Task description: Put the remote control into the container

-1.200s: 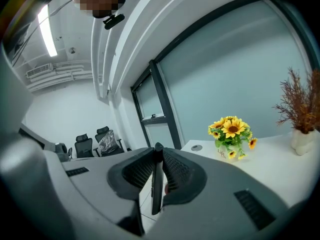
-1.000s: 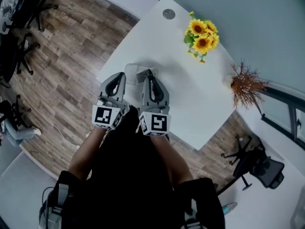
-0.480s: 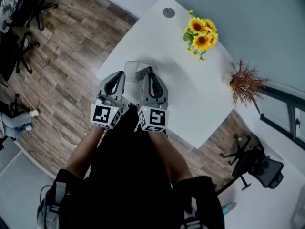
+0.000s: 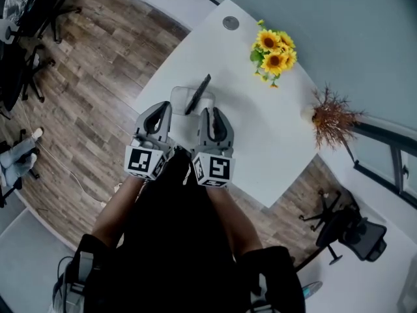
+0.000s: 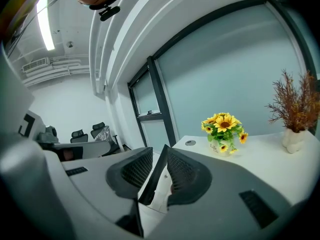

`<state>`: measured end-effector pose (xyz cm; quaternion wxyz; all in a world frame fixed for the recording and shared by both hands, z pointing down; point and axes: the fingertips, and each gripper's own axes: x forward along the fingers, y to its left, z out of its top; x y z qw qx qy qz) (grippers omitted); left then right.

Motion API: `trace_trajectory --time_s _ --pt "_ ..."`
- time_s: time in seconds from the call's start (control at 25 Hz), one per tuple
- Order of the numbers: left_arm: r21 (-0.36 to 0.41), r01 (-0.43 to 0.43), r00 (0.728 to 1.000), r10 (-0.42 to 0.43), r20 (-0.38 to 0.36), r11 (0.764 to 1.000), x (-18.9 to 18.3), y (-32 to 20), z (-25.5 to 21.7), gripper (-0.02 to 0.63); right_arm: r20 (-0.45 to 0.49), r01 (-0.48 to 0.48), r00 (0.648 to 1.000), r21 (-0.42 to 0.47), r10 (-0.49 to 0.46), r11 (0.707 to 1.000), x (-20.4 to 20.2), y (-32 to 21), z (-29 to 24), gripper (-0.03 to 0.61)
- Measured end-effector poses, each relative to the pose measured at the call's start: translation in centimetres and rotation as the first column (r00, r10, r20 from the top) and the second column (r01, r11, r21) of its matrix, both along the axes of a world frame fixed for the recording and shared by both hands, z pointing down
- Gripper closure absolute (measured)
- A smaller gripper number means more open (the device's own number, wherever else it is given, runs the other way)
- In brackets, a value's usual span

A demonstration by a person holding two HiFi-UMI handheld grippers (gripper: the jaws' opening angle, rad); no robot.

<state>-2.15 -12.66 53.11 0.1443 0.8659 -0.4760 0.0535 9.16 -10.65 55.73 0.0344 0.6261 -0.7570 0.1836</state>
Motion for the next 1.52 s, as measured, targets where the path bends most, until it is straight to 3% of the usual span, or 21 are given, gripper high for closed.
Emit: trace_trajectory --time_s 0.88,1.52 --pt "0.043 0.032 0.999 -0.032 -0.009 0.999 1.2 1.2 -3.1 0.606 -0.003 -0.022 1.0 0.056 0.022 0.998 2.6 1.5 -2.5 0.506" --pt "0.133 0.058 0.998 -0.054 -0.036 0.989 -2.3 6.7 -10.4 0.605 -0.032 -0.022 0.999 0.143 0.027 0.989 -0.1 6.3 -9.7 0.554"
